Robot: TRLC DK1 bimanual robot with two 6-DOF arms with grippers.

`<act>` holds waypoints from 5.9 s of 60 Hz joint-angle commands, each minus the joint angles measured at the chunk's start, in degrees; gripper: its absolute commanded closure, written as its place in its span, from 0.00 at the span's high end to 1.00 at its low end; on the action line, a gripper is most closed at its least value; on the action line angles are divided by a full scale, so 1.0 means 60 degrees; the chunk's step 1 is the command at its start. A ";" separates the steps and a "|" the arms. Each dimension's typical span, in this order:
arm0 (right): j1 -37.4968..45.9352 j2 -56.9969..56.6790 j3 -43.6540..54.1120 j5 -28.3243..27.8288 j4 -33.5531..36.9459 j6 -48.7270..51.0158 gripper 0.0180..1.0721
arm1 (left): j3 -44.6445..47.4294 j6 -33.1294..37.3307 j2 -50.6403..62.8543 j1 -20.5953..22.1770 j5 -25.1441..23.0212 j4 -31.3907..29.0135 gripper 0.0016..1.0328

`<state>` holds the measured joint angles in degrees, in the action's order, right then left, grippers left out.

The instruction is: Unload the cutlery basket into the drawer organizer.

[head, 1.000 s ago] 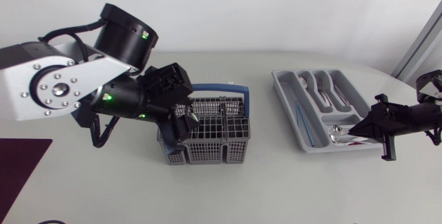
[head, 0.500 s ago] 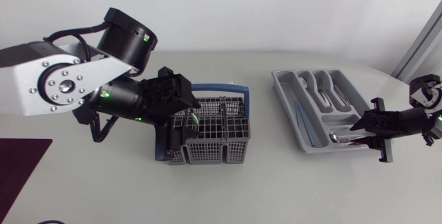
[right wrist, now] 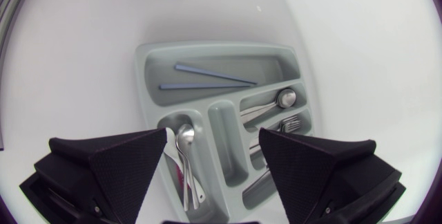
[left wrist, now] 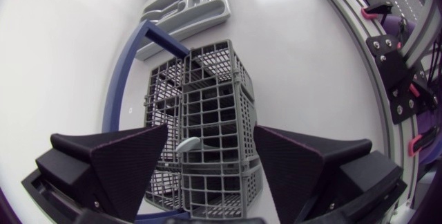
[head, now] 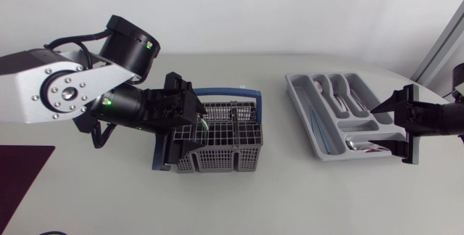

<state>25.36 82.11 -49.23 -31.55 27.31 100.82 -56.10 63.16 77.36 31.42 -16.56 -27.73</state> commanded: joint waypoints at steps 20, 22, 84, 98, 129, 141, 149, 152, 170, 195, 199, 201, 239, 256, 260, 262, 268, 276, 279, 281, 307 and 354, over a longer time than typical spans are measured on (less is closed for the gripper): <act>-0.0785 -0.2610 0.1921 -0.0572 0.1059 -0.0367 0.95 | 0.0179 0.2716 -0.0296 -0.0036 0.0430 -0.0374 0.92; -0.0814 -0.2757 0.2009 -0.0630 0.1132 -0.0411 0.95 | 0.0150 0.2951 -0.0252 -0.0007 0.0591 -0.0360 0.92; -0.6337 -0.8367 0.4836 0.0307 0.0268 -0.6461 0.95 | -0.1285 0.6261 0.1652 0.0388 0.2408 -0.0447 0.60; -0.6718 -0.8396 0.4910 0.0366 0.0136 -0.6710 0.95 | -0.1534 0.6305 0.1857 0.0491 0.2496 -0.0447 0.45; -0.7934 -0.8308 0.4968 0.1025 -0.0685 -0.7515 0.95 | -0.1608 0.6305 0.2048 0.0594 0.2730 -0.0462 0.21; -0.7948 -0.8323 0.4968 0.1010 -0.0699 -0.7574 0.95 | -0.1593 0.6305 0.2033 0.0594 0.2730 -0.0447 0.03; -0.8051 -0.8352 0.4968 0.1069 -0.0714 -0.7677 0.95 | -0.1534 0.6305 0.1945 0.0608 0.2730 -0.0447 0.03; -0.8124 -0.8367 0.4968 0.1142 -0.0714 -0.7706 0.95 | -0.1520 0.6305 0.1886 0.0623 0.2730 -0.0447 0.03; -0.8783 -0.8455 0.4880 0.1582 -0.0714 -0.8013 0.95 | -0.1359 0.6290 0.1227 0.0594 0.2730 -0.0433 0.03; -1.0614 -0.8557 0.4558 0.3339 -0.1051 -0.9053 0.95 | -0.0612 0.6056 -0.0223 0.0594 0.2730 0.0021 0.03; -1.0980 -0.8557 0.4499 0.3691 -0.1109 -0.9156 0.95 | -0.0450 0.6012 -0.0516 0.0623 0.2730 0.0124 0.03; -1.1127 -0.8557 0.4441 0.3838 -0.1124 -0.9200 0.95 | -0.0377 0.5998 -0.0618 0.0608 0.2730 0.0138 0.03; -1.2357 -0.8425 0.3928 0.5141 -0.1402 -1.0020 0.95 | 0.0297 0.5148 -0.2376 0.0769 0.3155 0.1032 0.03; -1.2313 -0.7752 0.3621 0.5625 -0.1871 -1.0489 0.95 | 0.0384 0.3873 -0.3328 0.1004 0.3301 0.0988 0.03; -1.2313 -0.7649 0.3591 0.5903 -0.2208 -1.0606 0.95 | 0.0106 0.2687 -0.3299 0.1282 0.3477 0.0783 0.03; -1.2313 -0.7591 0.3591 0.6049 -0.2384 -1.0636 0.95 | -0.0026 0.2028 -0.3226 0.1443 0.3477 0.0505 0.03; -1.2343 -0.7341 0.3621 0.6577 -0.2867 -1.0797 0.95 | -0.0143 0.0343 -0.2991 0.1853 0.3477 0.0285 0.03; -1.2357 -0.7034 0.3547 0.6987 -0.3307 -1.1221 0.92 | -0.0831 -0.2294 -0.2230 0.2366 0.3448 -0.0008 0.03; -1.2431 -0.6946 0.3562 0.7236 -0.3497 -1.1339 0.92 | -0.1124 -0.3202 -0.1922 0.2366 0.3345 -0.0023 0.03; -1.2489 -0.6843 0.3518 0.7382 -0.3600 -1.1368 0.90 | -0.1344 -0.3876 -0.1702 0.2381 0.3140 -0.0067 0.03; -1.2709 -0.5686 0.3328 0.8657 -0.5577 -1.1148 0.84 | -0.2545 -0.8666 -0.0047 0.2278 0.2188 -0.0272 0.03; -1.3061 -0.3679 0.2786 0.8935 -0.7013 -1.0152 0.34 | -0.2970 -0.9501 0.0539 0.1912 0.1382 -0.0843 0.03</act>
<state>-52.45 58.65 -31.29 21.30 -13.96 39.09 -72.10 7.49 79.66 43.38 -7.53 -32.56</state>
